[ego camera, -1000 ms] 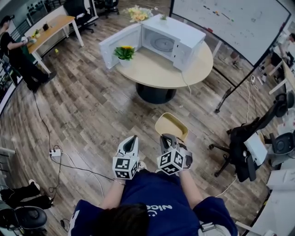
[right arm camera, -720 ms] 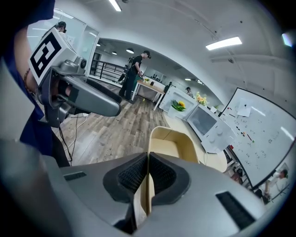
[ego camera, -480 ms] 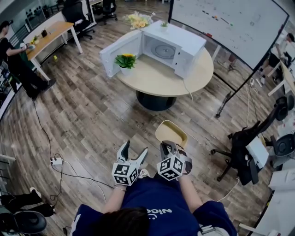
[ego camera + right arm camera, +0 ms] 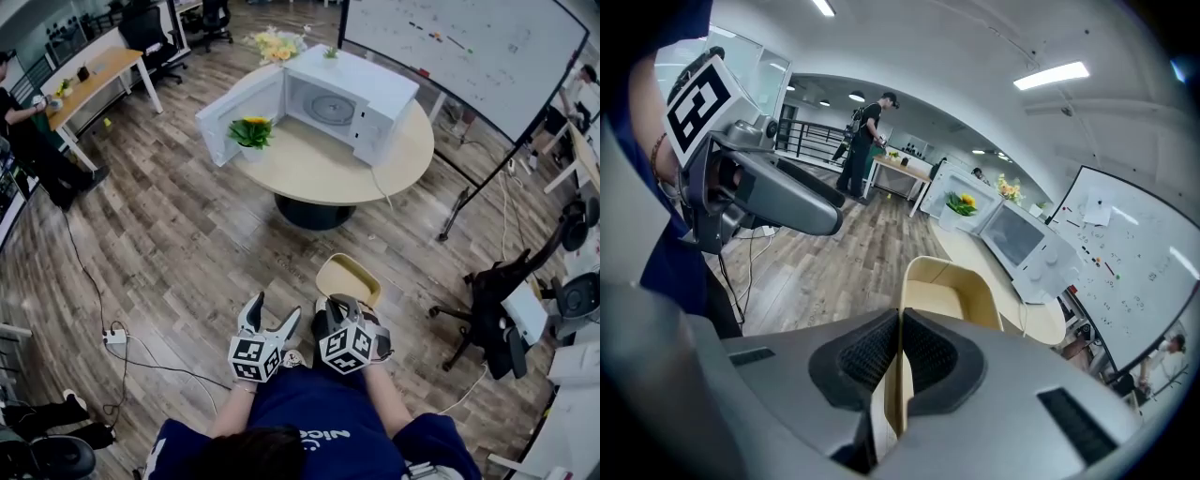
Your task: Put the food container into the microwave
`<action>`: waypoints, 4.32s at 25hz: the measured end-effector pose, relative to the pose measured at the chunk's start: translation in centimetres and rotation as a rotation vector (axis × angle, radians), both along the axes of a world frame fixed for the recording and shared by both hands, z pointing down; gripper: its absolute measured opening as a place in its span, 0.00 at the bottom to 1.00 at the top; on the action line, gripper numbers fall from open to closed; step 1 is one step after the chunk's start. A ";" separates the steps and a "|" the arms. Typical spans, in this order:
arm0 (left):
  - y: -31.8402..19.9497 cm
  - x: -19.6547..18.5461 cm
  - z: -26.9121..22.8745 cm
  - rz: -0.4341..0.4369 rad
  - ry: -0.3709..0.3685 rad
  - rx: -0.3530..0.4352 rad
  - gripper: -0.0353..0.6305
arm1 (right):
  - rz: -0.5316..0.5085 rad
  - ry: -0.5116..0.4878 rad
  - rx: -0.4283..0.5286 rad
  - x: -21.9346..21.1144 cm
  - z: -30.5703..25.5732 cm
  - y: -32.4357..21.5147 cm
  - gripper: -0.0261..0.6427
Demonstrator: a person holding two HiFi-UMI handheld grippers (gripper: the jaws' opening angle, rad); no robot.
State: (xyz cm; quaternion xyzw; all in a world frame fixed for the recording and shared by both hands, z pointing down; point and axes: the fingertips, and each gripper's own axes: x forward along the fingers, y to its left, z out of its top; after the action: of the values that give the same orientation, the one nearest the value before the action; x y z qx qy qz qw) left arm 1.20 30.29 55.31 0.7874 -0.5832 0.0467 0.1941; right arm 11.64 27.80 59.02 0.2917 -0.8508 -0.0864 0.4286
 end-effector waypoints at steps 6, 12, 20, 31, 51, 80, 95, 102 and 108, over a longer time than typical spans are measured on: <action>-4.2 -0.8 0.1 -0.019 -0.027 -0.004 0.62 | -0.042 -0.014 0.007 -1.5 0.0 -4.8 0.08; -10.7 -1.4 0.2 -0.067 -0.025 -0.019 0.62 | -0.096 -0.017 -0.004 -2.5 0.1 -11.6 0.08; -20.0 -1.0 0.2 -0.137 -0.028 -0.024 0.62 | -0.178 -0.019 -0.007 -2.7 0.4 -21.6 0.08; -28.4 1.8 0.6 -0.158 -0.017 -0.032 0.62 | -0.239 -0.006 -0.031 -0.8 1.3 -28.8 0.08; -37.8 -0.8 1.5 -0.001 -0.001 -0.048 0.62 | -0.137 0.022 -0.044 -3.9 1.8 -36.4 0.08; -51.5 -8.4 -3.6 0.463 0.004 0.023 0.62 | 0.168 -0.169 -0.051 -14.8 -4.8 -53.3 0.08; -51.7 -9.3 -4.6 0.390 0.032 0.061 0.62 | -0.010 0.006 0.001 -17.7 -4.7 -59.5 0.08; -52.1 -9.9 -5.0 0.344 0.027 0.078 0.62 | -0.044 0.099 0.043 -18.5 -3.4 -62.2 0.08; -52.3 -10.1 -5.3 0.355 0.002 0.082 0.62 | -0.031 0.134 0.056 -18.7 -2.4 -63.8 0.08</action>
State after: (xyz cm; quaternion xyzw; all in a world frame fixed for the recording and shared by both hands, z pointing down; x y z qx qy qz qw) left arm -8.93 -21.99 50.01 0.8853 -0.4363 0.0554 0.1511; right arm -7.10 -36.05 56.58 0.2837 -0.8219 -0.1363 0.4747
